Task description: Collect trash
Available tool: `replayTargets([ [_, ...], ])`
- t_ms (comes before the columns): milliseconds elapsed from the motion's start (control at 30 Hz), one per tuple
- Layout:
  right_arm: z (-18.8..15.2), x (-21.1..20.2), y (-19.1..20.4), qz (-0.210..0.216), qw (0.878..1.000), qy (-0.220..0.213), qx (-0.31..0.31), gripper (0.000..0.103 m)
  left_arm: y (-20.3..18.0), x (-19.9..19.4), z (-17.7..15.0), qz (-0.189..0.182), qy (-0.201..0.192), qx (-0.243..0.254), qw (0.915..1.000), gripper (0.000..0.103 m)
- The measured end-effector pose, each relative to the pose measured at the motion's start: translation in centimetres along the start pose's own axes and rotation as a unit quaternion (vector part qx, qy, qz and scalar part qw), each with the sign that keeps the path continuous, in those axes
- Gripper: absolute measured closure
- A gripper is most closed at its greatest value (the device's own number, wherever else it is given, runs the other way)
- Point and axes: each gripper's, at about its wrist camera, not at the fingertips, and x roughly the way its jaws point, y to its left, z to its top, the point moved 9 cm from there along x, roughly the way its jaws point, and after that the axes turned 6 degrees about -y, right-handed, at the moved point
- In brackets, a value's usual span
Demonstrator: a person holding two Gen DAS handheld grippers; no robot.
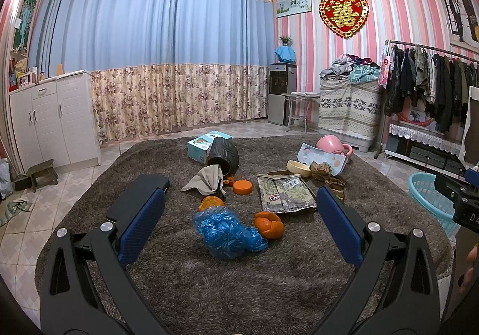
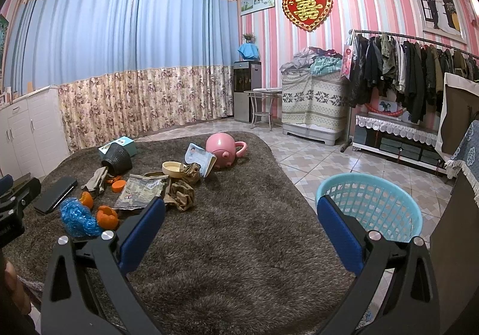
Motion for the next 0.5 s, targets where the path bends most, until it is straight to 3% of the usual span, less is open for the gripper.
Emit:
replayTargets([
  [500,-0.11,0.14,-0.11,-0.001,1.000,0.001,0.000,0.004,-0.17,-0.07,-0.38,0.000,0.001,0.002,1.0000,0.005],
])
